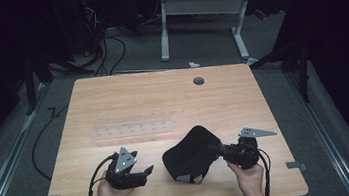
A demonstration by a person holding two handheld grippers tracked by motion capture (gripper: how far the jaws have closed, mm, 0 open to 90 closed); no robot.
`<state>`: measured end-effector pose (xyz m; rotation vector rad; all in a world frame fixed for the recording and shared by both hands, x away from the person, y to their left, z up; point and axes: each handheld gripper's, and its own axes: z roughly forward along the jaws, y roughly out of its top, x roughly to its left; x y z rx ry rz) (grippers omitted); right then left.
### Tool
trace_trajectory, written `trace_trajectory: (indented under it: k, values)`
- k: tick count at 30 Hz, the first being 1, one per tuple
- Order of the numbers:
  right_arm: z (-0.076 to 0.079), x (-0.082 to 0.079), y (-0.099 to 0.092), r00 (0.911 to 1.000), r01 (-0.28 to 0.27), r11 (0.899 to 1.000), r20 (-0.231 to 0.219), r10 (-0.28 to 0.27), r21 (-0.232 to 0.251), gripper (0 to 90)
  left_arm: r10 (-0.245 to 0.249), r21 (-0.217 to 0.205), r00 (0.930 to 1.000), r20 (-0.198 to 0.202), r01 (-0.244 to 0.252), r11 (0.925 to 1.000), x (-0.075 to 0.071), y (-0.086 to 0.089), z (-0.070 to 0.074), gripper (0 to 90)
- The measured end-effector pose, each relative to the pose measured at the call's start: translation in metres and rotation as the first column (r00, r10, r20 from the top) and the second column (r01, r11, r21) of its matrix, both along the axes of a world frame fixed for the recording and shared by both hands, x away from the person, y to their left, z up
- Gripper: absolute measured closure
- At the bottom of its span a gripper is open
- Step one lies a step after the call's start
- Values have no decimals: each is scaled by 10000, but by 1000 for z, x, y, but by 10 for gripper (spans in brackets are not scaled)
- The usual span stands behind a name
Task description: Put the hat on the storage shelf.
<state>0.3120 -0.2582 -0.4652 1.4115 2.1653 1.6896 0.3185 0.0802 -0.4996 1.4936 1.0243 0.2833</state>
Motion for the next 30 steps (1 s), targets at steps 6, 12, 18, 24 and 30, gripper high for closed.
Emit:
trace_trajectory:
  k: [6,12,18,24,30]
  values:
    - [4,1,0,9998,122,9999,-139,-121,62,846,-701,330,9966,441,687,9971,-16,-20,5,267]
    - [6,4,5,9998,76,10000,-181,-75,47,846,-1046,238,9927,605,1033,9944,-22,-31,10,271]
    - [5,8,14,9992,-53,10000,-401,51,-56,845,-1407,-96,9891,430,1412,9899,-22,-39,16,280]
    - [6,9,19,9992,-65,9998,-406,58,-186,845,-1523,269,9867,575,1510,9882,-23,-43,16,324]
    - [8,9,22,9989,-176,9995,-445,165,-252,844,-1582,301,9856,601,1566,9872,-23,-43,18,445]
